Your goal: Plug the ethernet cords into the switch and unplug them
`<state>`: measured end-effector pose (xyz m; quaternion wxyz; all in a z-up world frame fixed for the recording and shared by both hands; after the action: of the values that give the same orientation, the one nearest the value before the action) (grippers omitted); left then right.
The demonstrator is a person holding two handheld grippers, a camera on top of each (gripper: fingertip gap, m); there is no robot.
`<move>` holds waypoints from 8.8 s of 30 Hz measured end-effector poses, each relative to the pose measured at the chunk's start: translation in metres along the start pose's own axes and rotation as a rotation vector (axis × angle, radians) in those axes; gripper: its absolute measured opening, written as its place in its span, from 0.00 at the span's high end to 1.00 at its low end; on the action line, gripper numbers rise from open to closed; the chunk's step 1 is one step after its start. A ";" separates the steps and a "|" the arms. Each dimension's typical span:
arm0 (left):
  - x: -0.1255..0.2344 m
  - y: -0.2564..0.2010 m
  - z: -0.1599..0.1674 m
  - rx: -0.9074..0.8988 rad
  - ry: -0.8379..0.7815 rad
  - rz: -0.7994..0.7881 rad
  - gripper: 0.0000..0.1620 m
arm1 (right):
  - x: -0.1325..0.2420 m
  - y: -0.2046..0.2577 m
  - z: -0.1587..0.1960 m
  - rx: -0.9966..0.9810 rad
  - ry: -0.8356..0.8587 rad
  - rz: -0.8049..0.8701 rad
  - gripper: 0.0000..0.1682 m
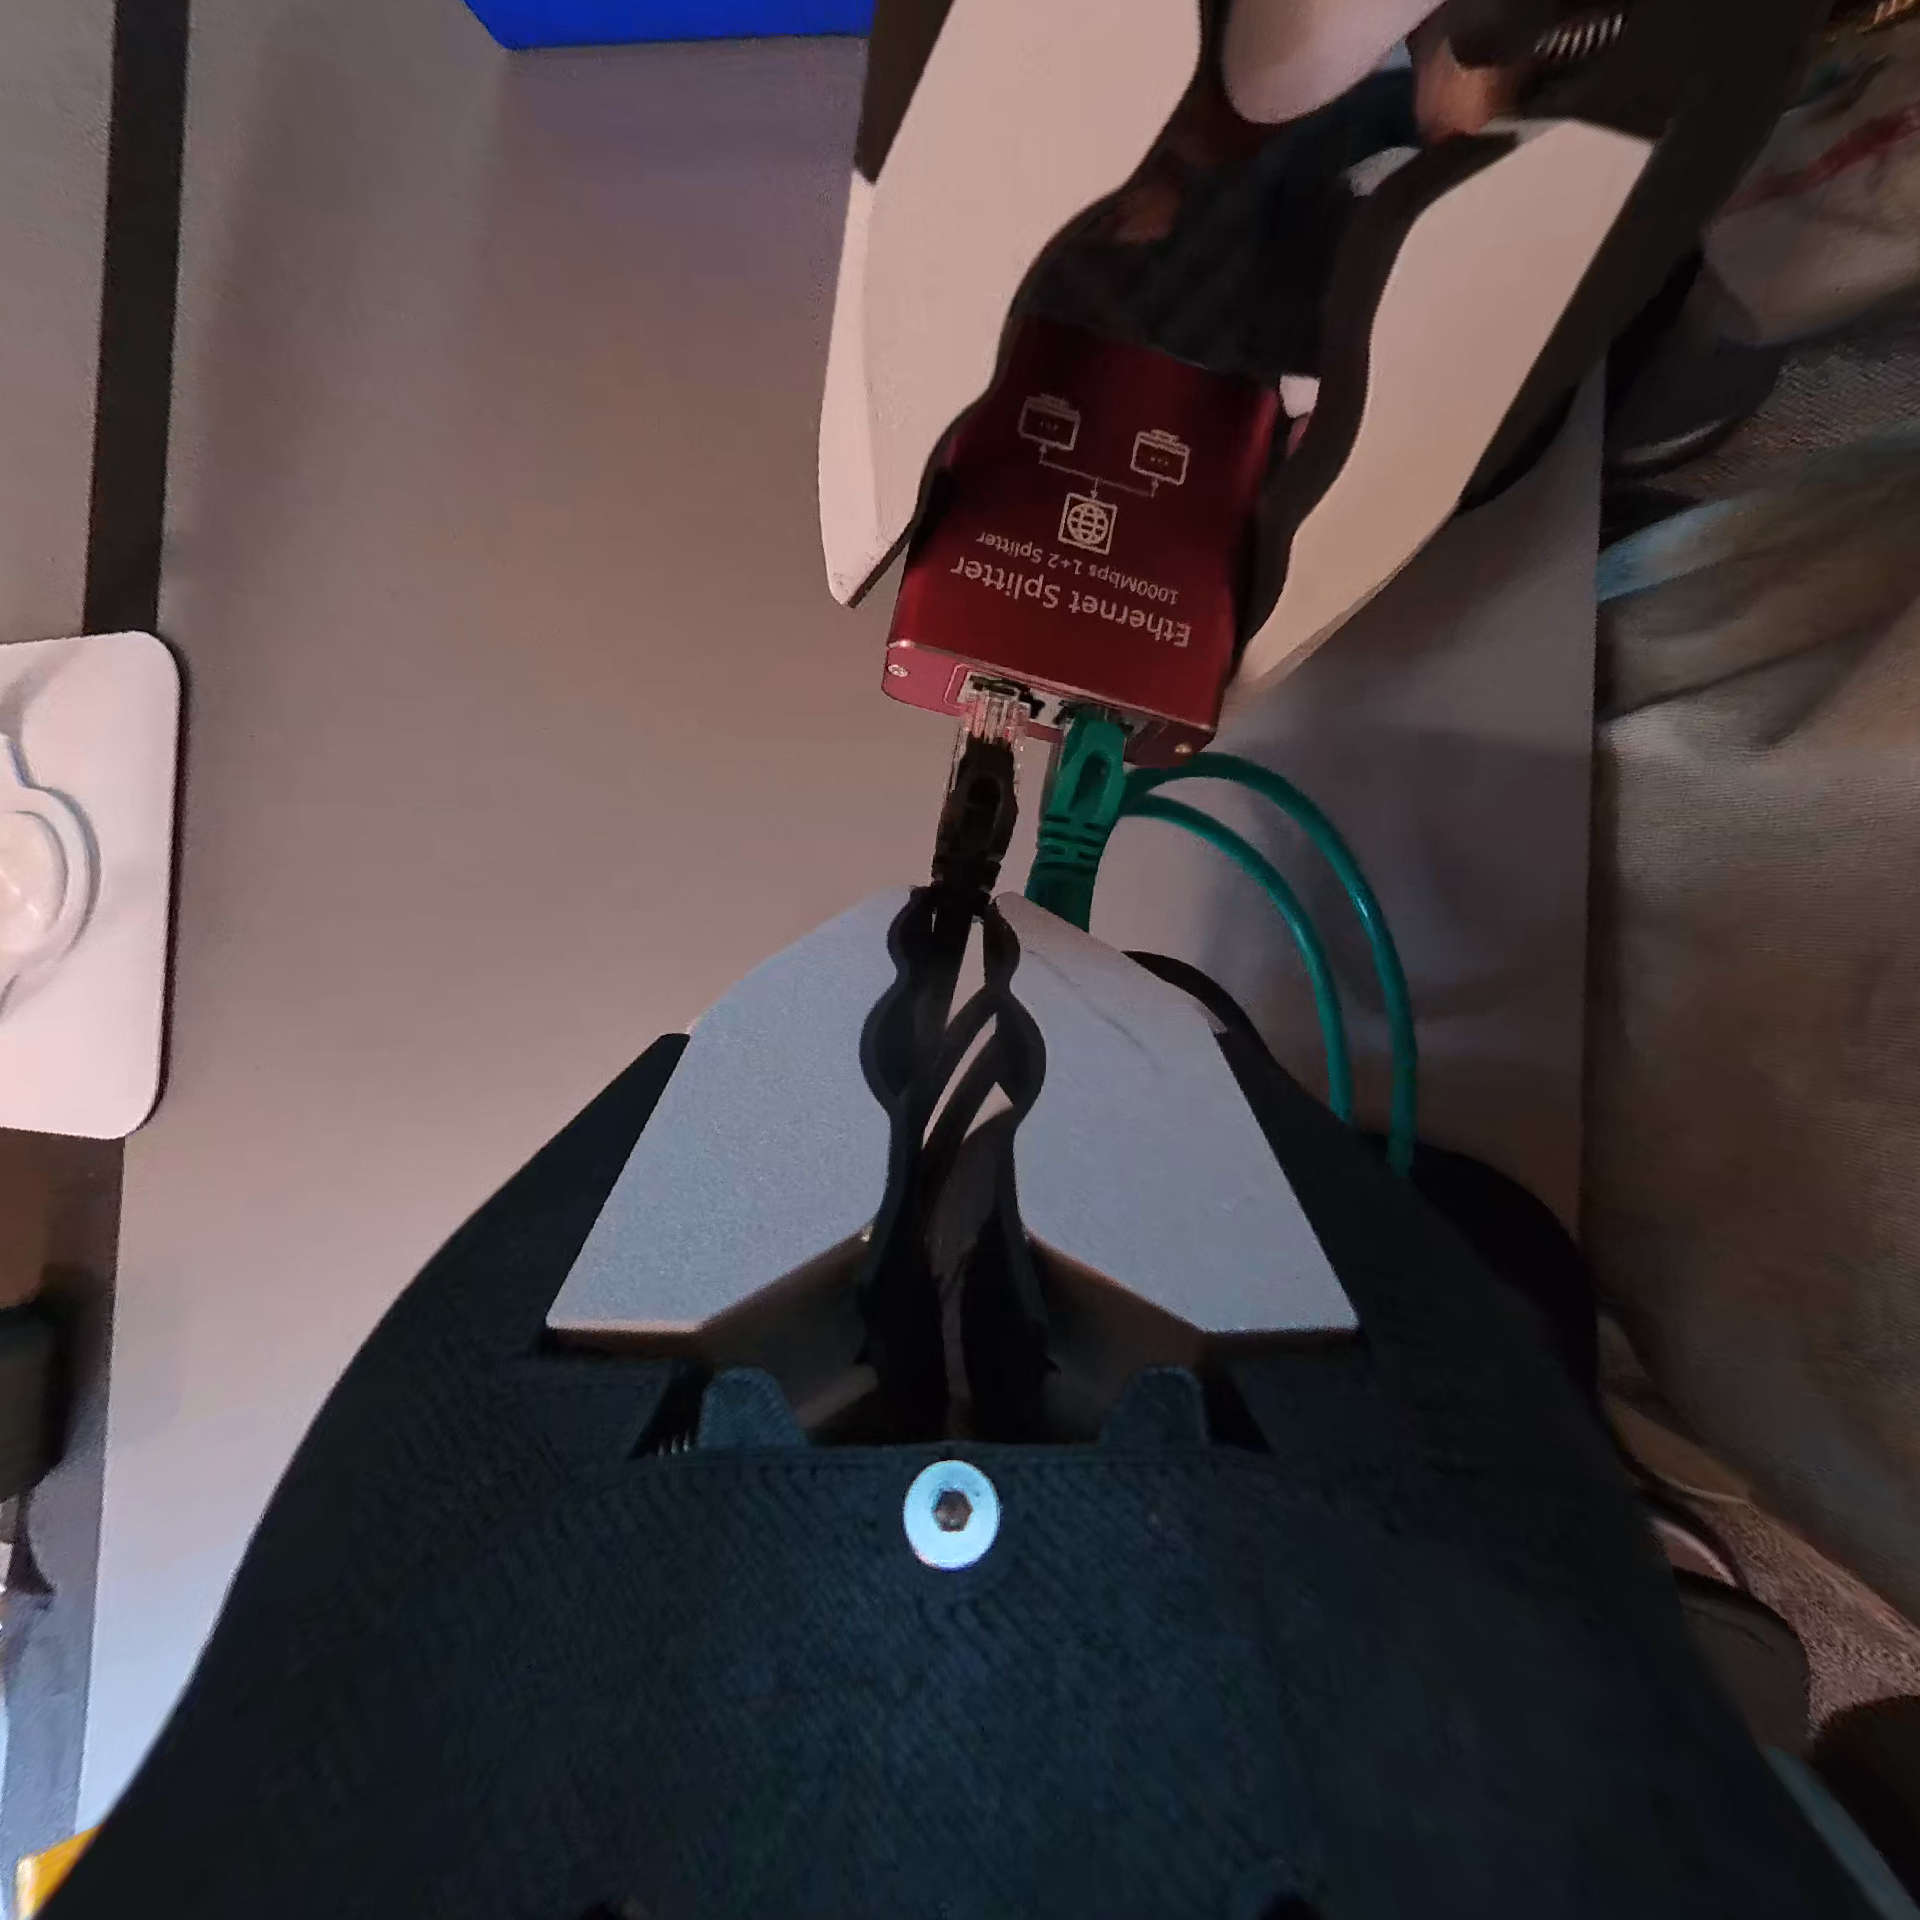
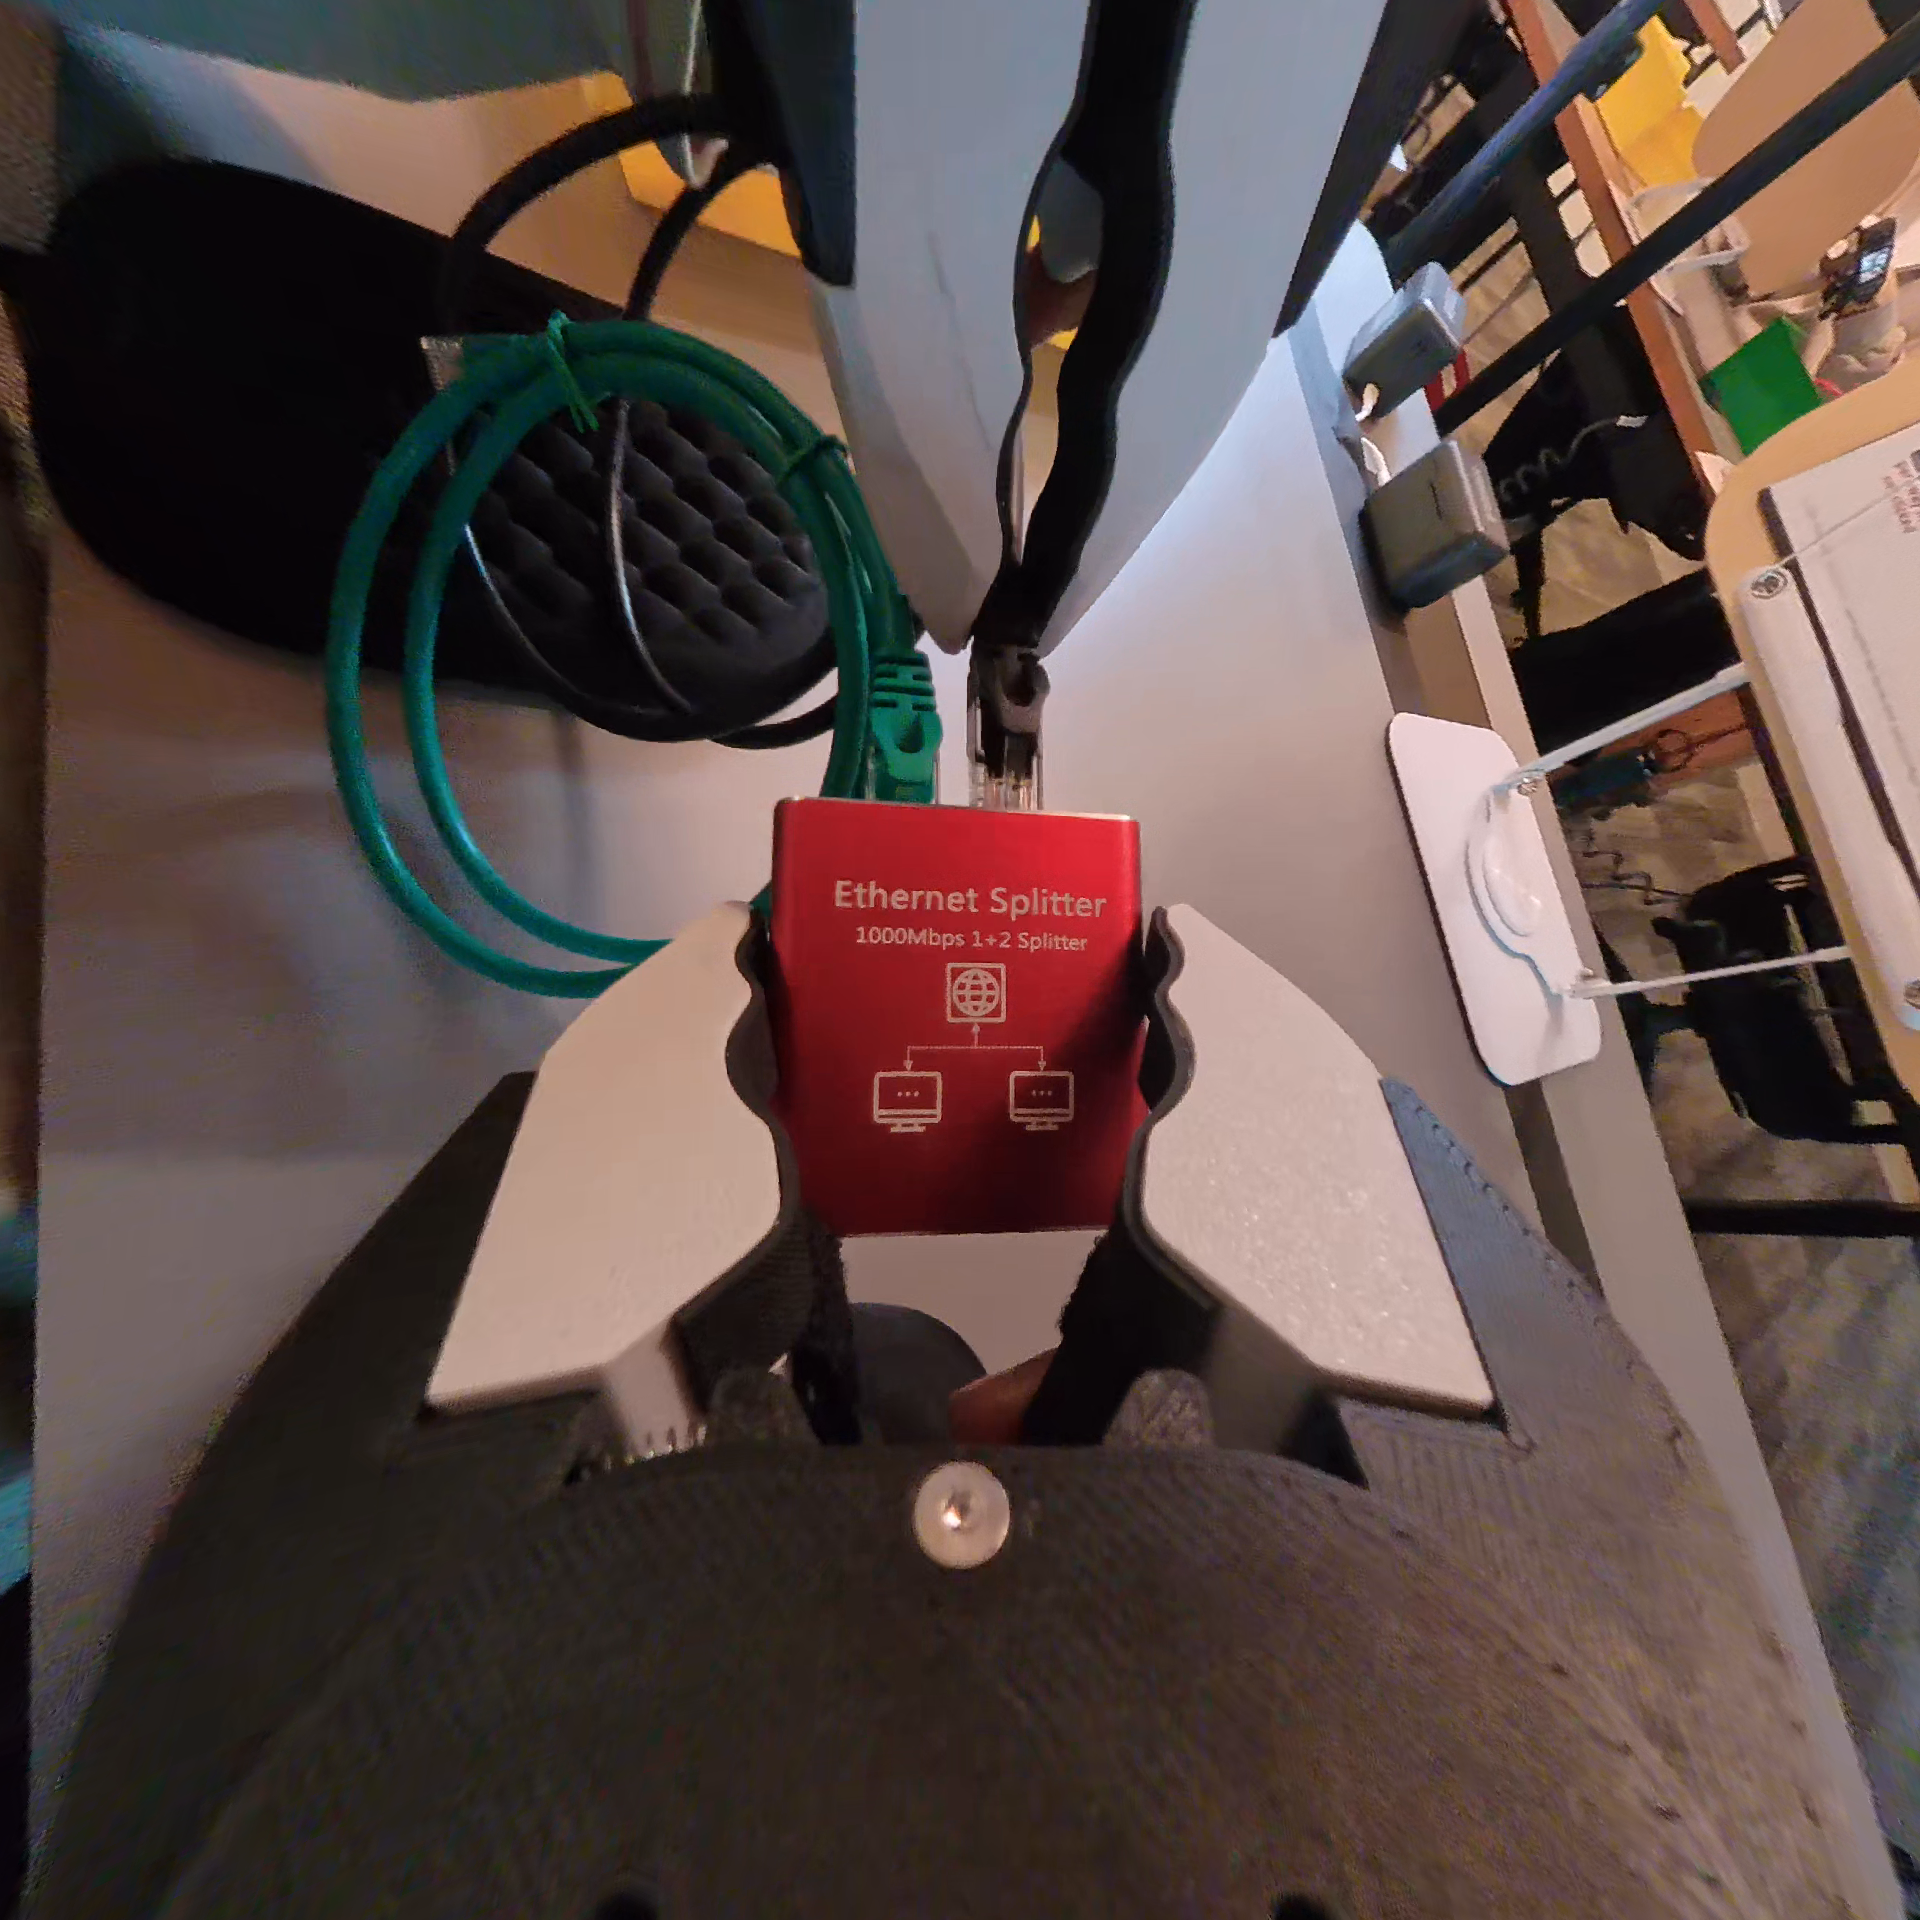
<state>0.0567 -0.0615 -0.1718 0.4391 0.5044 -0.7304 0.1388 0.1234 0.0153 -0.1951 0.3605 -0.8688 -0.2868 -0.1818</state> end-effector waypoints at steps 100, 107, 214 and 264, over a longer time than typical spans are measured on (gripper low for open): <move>0.045 0.004 -0.001 0.881 -1.405 -0.112 0.02 | -0.008 -0.001 -0.049 0.011 -0.457 0.474 0.50; 0.048 0.011 -0.006 0.845 -1.399 -0.041 0.85 | -0.003 -0.004 -0.053 0.021 -0.483 0.550 0.50; 0.115 -0.007 0.058 0.476 -0.849 -0.495 0.67 | -0.055 0.038 0.008 0.370 0.214 -0.332 0.58; 0.070 0.057 0.285 1.243 0.223 -0.610 0.86 | -0.008 0.003 0.003 0.098 -0.107 -0.074 0.67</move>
<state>-0.1427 -0.2624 -0.2677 0.1610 0.8271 -0.2923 0.4522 0.1190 0.0125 -0.2027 0.3797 -0.8473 -0.3463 -0.1341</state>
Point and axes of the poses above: each gripper's, where its closed fingertips meet, x back along the fingers, z out of its underside, y = z × x across the jaws, the point moved 5 cm from there along x, back along the fingers, and after that the axes turned 2 degrees about -y, right-handed, at the moved point
